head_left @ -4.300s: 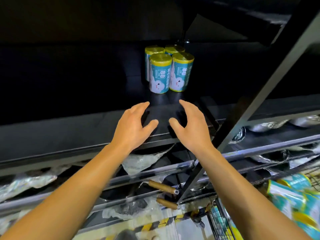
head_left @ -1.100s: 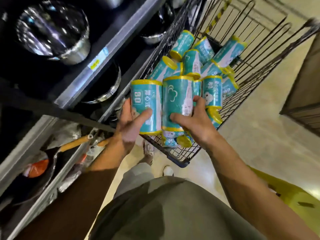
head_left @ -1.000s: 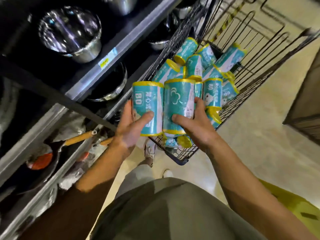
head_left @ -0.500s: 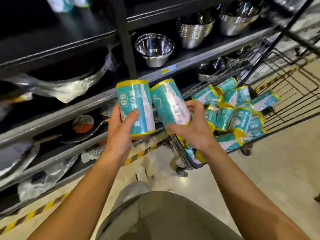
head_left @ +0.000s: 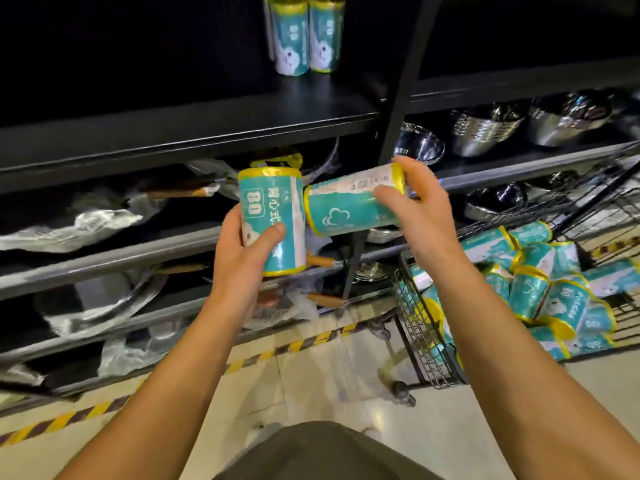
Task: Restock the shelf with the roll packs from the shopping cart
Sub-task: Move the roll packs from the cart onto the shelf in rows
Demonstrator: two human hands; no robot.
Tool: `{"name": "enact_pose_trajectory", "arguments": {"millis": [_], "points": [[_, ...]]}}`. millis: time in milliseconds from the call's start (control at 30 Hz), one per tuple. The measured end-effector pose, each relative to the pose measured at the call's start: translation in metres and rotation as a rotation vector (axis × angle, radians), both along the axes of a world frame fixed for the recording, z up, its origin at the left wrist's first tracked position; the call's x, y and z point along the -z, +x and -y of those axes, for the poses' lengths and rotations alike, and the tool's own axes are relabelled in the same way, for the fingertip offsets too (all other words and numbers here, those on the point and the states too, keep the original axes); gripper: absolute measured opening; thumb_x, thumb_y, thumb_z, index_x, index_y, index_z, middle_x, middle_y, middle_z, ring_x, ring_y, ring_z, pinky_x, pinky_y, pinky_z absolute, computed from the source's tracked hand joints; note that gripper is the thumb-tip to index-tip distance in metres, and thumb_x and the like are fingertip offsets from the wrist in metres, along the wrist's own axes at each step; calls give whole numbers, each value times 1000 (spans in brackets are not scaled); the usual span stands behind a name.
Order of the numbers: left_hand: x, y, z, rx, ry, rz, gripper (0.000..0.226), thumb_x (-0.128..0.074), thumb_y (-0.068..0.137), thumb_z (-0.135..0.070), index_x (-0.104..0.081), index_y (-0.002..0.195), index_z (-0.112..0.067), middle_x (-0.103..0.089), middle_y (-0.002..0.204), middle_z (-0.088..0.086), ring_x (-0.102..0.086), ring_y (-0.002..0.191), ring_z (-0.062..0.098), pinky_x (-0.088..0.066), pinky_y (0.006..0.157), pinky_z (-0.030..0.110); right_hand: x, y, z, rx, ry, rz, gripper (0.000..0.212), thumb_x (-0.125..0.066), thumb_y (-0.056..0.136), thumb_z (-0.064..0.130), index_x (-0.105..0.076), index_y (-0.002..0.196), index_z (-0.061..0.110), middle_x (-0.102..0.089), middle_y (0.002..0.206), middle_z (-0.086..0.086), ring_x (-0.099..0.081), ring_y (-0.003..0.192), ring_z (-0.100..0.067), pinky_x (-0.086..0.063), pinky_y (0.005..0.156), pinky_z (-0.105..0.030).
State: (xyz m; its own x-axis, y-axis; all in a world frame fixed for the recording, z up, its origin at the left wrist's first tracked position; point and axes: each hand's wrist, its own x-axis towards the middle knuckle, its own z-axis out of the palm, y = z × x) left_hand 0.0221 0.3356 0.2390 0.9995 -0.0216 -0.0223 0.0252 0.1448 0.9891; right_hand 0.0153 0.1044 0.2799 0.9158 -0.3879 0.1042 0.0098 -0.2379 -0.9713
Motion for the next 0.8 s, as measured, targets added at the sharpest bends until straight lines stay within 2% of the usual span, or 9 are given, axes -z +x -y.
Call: {"name": "enact_pose_trajectory", "arguments": {"millis": [67, 100, 200, 300, 433, 567, 633, 667, 800], "points": [[-8, 12, -21, 8, 25, 38, 58, -70, 77, -29, -53, 133, -24, -70, 121, -4, -68, 108, 16, -54, 85, 33, -13, 17, -19, 11, 25, 20, 53, -75, 79, 36, -61, 130, 32, -64, 118, 15, -61, 97, 10, -49, 80, -15], [-12, 19, -31, 10, 30, 54, 59, -71, 76, -28, -53, 132, -24, -70, 120, -4, -68, 107, 14, -54, 85, 32, -19, 25, -30, 17, 26, 20, 52, -75, 80, 37, -60, 130, 34, -63, 118, 16, -61, 97, 10, -50, 80, -17], [-25, 37, -53, 6, 55, 94, 66, -76, 68, -35, -54, 129, -26, -69, 118, -5, -69, 103, 11, -55, 81, 28, -38, 46, -57, 53, -2, 46, 56, -76, 73, 46, -60, 126, 38, -63, 121, 14, -63, 107, -4, -55, 89, -30], [-38, 53, -65, 5, 68, 121, 70, -77, 65, -37, -52, 129, -29, -68, 116, -8, -69, 98, 7, -56, 75, 23, -52, 62, -74, 93, -65, 99, 55, -77, 78, 40, -60, 130, 32, -61, 122, 15, -59, 109, 0, -49, 85, -21], [-58, 84, -82, 31, 63, 169, 64, -75, 71, -31, -52, 131, -27, -68, 116, -10, -69, 96, 4, -54, 71, 19, -67, 91, -95, 129, -149, 155, 59, -79, 77, 38, -59, 131, 29, -61, 119, 17, -59, 105, 0, -49, 87, -21], [-69, 117, -87, 24, 50, 189, 62, -75, 70, -32, -51, 128, -34, -67, 116, -12, -68, 98, 2, -54, 71, 17, -77, 127, -99, 124, -218, 183, 57, -81, 79, 34, -56, 130, 31, -57, 109, 26, -54, 93, 20, -43, 74, -2], [-71, 134, -85, 26, 49, 187, 61, -76, 72, -30, -52, 128, -33, -67, 117, -11, -68, 99, 5, -55, 73, 21, -81, 146, -97, 131, -261, 202, 58, -82, 78, 31, -56, 130, 29, -56, 107, 27, -53, 90, 22, -41, 74, -1], [-72, 143, -84, 23, 49, 188, 61, -77, 73, -29, -53, 129, -32, -68, 116, -10, -69, 99, 6, -56, 74, 23, -83, 156, -97, 130, -290, 203, 61, -82, 77, 31, -56, 132, 27, -57, 110, 24, -55, 94, 15, -42, 79, -5], [-74, 181, -72, -3, 90, 201, 55, -81, 78, -20, -58, 128, -25, -71, 111, -8, -70, 96, 7, -55, 70, 20, -82, 203, -92, 100, -460, 227, 72, -77, 65, 48, -57, 130, 26, -62, 123, 9, -59, 112, -18, -48, 99, -39]]}}
